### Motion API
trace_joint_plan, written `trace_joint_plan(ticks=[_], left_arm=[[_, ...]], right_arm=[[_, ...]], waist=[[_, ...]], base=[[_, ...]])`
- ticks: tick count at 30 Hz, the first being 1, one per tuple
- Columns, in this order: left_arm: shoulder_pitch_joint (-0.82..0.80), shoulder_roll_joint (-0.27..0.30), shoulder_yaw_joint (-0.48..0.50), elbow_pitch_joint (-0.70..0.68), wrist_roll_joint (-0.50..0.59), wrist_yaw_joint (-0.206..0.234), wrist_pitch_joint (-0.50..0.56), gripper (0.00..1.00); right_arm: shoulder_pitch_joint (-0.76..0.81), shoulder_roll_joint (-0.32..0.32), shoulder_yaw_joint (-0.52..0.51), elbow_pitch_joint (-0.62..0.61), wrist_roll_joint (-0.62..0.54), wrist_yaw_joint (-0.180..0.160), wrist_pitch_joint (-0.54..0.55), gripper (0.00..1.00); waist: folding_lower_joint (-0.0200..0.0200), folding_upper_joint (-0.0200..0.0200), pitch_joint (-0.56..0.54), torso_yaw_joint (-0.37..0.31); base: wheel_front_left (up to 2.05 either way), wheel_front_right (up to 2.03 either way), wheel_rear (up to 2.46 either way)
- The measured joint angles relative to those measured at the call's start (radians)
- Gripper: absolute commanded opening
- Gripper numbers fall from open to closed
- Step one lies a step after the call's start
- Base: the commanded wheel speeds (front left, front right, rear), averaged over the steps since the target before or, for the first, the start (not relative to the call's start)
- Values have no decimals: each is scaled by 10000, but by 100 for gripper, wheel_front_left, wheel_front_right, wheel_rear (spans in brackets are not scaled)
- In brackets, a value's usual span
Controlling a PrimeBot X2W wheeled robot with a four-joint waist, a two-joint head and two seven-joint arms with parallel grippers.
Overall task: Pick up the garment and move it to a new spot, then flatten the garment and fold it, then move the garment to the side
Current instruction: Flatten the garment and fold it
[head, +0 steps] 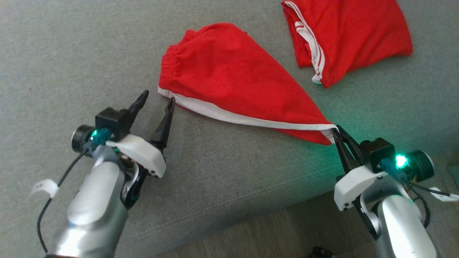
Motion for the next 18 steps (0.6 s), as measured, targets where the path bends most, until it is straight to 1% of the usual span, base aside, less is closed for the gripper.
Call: trace_joint_plan(ticks=[6,12,17,18], left_arm=[[-555,255,-648,454,-290,0,0,100],[-934,428,-953,786,-518,0,0,100],[-1129,443,-1062,876,-633,0,0,100],[-1149,453,-1137,872,-656,0,0,64]], right_arm=[[-153,2,115,36,117,0,-88,0],[-158,4,107,94,192,0,-194,0],[-172,4,100,199,274,0,-249,0],[-174,4,92,211,274,0,-249,0]], waist=[[0,0,201,-146],[0,0,323,-214],[0,0,352,-184],[0,0,350,-166]], base=[[0,0,0],[0,0,0],[0,0,0],[0,0,0]])
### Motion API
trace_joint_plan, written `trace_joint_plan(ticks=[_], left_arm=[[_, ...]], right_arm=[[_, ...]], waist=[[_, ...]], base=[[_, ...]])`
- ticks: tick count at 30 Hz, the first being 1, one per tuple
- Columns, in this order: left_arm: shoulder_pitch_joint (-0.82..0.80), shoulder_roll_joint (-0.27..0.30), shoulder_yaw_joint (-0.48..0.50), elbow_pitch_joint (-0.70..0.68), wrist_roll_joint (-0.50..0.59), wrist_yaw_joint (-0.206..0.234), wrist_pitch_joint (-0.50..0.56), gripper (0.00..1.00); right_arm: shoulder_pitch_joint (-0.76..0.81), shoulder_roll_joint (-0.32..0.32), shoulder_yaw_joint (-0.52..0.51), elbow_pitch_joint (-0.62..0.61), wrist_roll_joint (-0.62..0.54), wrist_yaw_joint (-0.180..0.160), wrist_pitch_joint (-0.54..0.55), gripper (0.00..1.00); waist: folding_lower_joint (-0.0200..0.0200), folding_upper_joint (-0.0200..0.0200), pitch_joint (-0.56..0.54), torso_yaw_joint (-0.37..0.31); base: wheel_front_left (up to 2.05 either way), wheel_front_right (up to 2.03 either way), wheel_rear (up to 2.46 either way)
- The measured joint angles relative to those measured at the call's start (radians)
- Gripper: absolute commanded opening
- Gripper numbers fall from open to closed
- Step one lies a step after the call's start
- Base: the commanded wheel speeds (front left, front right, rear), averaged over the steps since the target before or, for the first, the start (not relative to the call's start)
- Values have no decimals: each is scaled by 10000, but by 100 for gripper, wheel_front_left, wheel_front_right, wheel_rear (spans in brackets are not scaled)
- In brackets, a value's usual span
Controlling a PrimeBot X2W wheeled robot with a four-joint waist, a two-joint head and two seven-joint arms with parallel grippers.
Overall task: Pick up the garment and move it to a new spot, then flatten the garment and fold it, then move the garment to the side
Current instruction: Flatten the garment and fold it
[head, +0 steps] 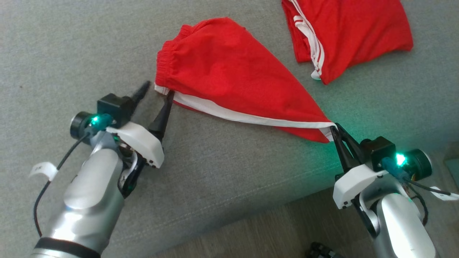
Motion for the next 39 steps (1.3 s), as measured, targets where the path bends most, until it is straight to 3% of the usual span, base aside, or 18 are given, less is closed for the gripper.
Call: trace_joint_plan(ticks=[1,2,17,22,26,31,35,36,39], left_arm=[[-2,17,-123,-6,-69,0,0,27],[2,23,-196,-8,-127,0,0,0],[301,420,-872,-934,-838,0,0,0],[779,953,-1528,-1473,-1465,0,127,0],[846,1442,-1710,-2675,-2163,0,383,0],[839,1969,-1404,-4132,-2913,40,1498,0],[839,2111,-1039,-4922,-3668,337,2366,0],[848,2119,-736,-5425,-4351,654,2938,0],[891,2226,-339,-6151,-4991,1177,3565,0]], right_arm=[[-2,0,-4,17,0,0,0,0],[-2,0,-6,25,0,0,0,0],[-118,2,-230,77,-405,0,-4,0],[-628,-67,-274,-44,-963,0,-94,0],[-1221,-566,-109,-163,-1074,0,-86,0],[-2436,-1358,360,-347,-884,0,48,0],[-3281,-1802,817,-401,-629,0,144,0],[-3751,-2056,1135,-447,-489,0,244,0],[-4282,-2420,1542,-512,-245,0,422,0]], waist=[[0,0,-3,20],[0,0,-7,43],[0,0,-611,668],[0,0,-1190,1000],[0,0,-1740,1275],[0,0,-2453,1625],[0,0,-2884,1809],[0,0,-3163,1911],[0,0,-3530,2052]], base=[[0,0,0],[0,0,0],[0,0,0],[0,0,0],[0,0,0],[0,0,0],[0,0,0],[0,0,0],[0,0,0]])
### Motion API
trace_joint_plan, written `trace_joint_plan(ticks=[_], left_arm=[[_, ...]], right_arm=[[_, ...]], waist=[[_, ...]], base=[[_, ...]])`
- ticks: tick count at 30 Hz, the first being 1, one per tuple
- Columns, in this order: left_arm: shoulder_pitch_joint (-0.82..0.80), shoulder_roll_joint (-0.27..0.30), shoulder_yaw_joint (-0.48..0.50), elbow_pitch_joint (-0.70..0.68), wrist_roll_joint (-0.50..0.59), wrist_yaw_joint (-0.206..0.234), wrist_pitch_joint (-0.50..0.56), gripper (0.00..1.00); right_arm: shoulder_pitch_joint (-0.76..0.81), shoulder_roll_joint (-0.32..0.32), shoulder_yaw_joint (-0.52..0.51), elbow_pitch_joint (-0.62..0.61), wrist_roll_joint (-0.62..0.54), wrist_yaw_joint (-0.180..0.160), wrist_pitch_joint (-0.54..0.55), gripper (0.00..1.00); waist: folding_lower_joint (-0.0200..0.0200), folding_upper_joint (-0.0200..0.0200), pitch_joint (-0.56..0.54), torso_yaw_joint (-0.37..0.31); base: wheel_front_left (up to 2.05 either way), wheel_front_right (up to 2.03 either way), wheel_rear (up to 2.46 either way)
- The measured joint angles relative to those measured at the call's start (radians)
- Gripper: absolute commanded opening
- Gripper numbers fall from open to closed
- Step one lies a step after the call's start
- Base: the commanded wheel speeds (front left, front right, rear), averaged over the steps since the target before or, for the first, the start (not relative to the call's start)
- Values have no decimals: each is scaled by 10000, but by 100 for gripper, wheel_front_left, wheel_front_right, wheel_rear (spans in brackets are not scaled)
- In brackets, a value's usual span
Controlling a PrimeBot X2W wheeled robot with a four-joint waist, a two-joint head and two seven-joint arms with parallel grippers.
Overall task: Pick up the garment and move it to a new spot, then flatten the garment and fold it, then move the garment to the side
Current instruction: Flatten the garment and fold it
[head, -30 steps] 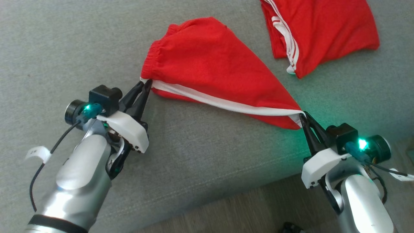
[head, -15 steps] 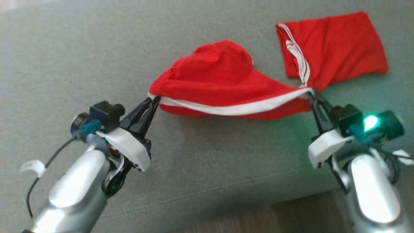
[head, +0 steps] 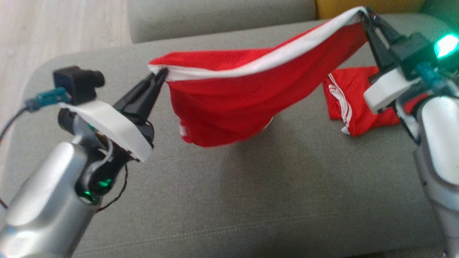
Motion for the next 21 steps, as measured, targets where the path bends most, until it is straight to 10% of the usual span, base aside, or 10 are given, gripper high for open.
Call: trace_joint_plan(ticks=[14,21], left_arm=[[390,548,1068,-1875,-2431,1666,2671,0],[-2127,405,1557,-284,-2851,1636,3147,0]], right_arm=[[-1063,-901,1342,-408,1419,0,1756,0],[-4021,-1074,2334,1034,2086,0,1689,0]], waist=[[0,0,99,538],[0,0,1449,671]], base=[[0,0,0],[0,0,0]])
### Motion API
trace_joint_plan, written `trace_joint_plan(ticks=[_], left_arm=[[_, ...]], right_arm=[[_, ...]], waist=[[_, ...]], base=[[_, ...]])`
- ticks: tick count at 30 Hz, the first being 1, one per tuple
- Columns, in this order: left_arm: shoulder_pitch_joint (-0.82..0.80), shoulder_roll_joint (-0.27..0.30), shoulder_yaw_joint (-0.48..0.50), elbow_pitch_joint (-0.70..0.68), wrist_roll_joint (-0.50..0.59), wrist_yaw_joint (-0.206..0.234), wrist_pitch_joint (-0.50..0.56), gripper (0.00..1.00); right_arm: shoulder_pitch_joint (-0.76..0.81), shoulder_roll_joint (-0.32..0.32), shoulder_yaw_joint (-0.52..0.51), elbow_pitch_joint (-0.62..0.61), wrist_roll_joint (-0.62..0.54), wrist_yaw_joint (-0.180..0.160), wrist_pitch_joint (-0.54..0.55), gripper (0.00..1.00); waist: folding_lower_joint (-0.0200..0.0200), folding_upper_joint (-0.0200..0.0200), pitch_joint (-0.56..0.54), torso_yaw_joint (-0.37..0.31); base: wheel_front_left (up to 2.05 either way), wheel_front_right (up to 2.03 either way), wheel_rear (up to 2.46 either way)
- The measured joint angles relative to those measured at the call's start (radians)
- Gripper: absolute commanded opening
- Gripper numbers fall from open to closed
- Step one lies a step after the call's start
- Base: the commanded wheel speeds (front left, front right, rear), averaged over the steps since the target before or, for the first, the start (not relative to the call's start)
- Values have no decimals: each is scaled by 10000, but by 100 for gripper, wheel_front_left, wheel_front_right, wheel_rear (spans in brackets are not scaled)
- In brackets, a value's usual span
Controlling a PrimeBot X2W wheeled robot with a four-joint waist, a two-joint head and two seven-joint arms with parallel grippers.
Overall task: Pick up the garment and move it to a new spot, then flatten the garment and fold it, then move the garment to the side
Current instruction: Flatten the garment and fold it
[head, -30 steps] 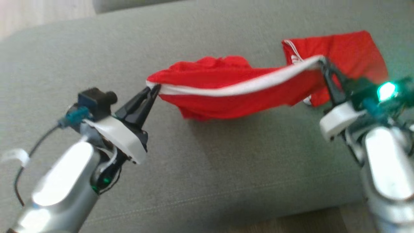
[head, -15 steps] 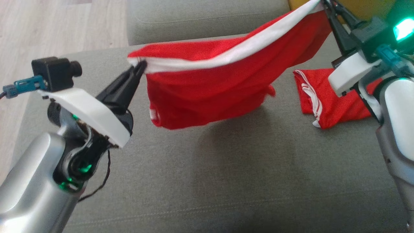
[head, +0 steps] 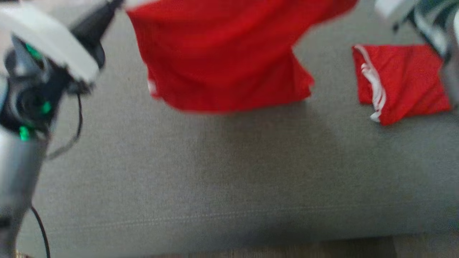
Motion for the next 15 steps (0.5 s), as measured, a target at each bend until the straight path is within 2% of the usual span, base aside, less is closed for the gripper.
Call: trace_joint_plan(ticks=[4,6,8,11,15], left_arm=[[-2035,-291,-44,1733,644,-468,-328,0],[-3194,-476,-48,2615,1064,-717,-761,0],[-4321,-633,-38,3423,1597,-966,-1379,0],[-5760,-1129,255,4485,1998,-1235,-2633,0],[-6752,-1607,314,5672,2280,-1674,-3868,0]], right_arm=[[-2346,17,1047,1463,-186,2,-464,0],[-3584,336,1076,2268,-370,2,-941,0],[-4680,742,606,3010,-731,2,-1576,0],[-5884,1244,-439,3806,-1919,2,-2667,0],[-6171,2004,-1732,4506,-3323,2,-3565,0]], waist=[[0,0,957,58],[0,0,1431,64],[0,0,1876,68],[1,0,2477,107],[1,0,3089,213]], base=[[0,0,0],[0,0,0],[0,0,0],[0,0,0],[0,0,0]])
